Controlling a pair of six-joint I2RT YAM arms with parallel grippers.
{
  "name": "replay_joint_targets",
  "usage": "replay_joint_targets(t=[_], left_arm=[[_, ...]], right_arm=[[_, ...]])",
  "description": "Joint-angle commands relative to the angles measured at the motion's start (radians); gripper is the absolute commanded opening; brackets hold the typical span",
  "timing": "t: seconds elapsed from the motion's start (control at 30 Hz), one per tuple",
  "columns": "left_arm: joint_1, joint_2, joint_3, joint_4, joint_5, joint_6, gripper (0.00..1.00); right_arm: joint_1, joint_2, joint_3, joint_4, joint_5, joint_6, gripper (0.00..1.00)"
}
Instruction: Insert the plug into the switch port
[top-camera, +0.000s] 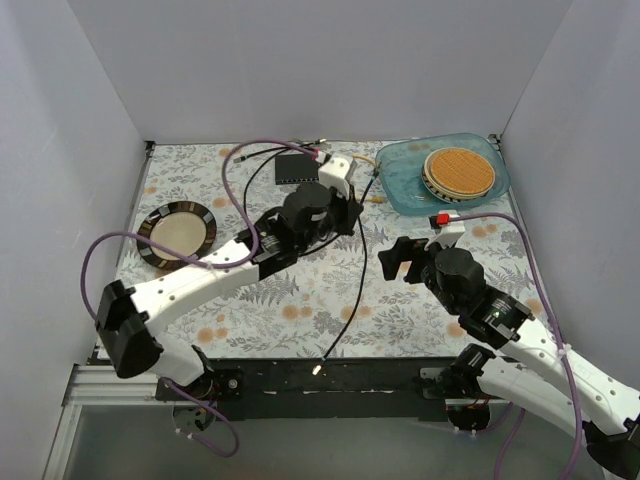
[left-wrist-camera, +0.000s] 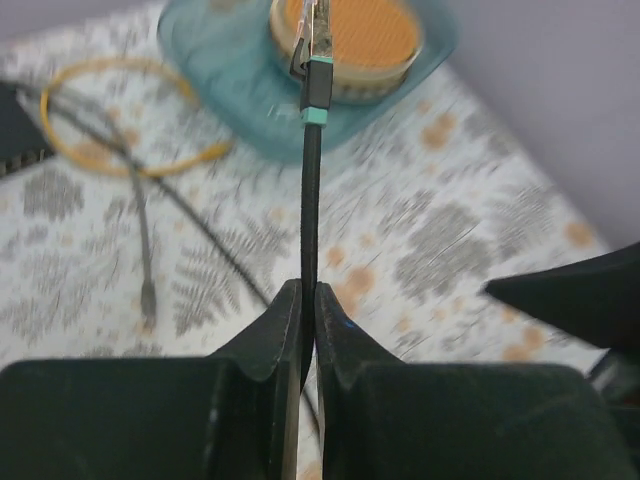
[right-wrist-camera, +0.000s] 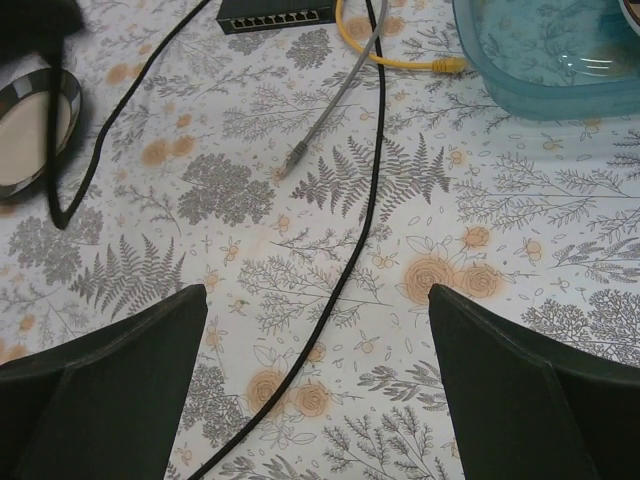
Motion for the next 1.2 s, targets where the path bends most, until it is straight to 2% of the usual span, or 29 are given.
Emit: replay_joint_targets(t=[0.0,0.23,0.43,0.63,0.77,0.9,1.07,1.17], left_arm=[[-0.007,-0.134,0.157,0.059,0.122,0.039,0.00],[-0.007,-0.227,0.237,0.265,0.292,0.003,0.00],[-0.007,-0.293,0.226,0.383,0.379,-0.088,0.00],[-0.007,-0.329,0.064,0.468,0.386,-0.207,0.00],[-0.007,-0.362,-0.162,0.558,0.430,-0.281,0.00],[-0.007,-0.408,-0.333,0.655,0.427,-0.341,0.00],[-0.007,-0.447,-0.425,0.661,0.390,-0.338,0.00],[-0.006,-0.465,-0.448,0.652,0.370,-0.330,0.00]], right_arm=[[-0.004,-0.046,0.014,0.069,-0.031,-0.025,0.99],[-0.002,-0.144,0.020,0.102,-0.057,-0.097,0.98],[-0.004,-0.216,0.027,0.165,-0.143,-0.153,0.98],[-0.004,-0.242,0.033,0.288,-0.194,-0.140,0.98],[-0.004,-0.201,0.053,0.343,-0.191,-0.144,0.98],[-0.004,-0.135,0.070,0.424,-0.288,-0.152,0.98],[-0.004,-0.055,0.061,0.542,-0.355,-0.140,0.98],[-0.008,-0.015,0.050,0.582,-0.372,-0.130,0.93]])
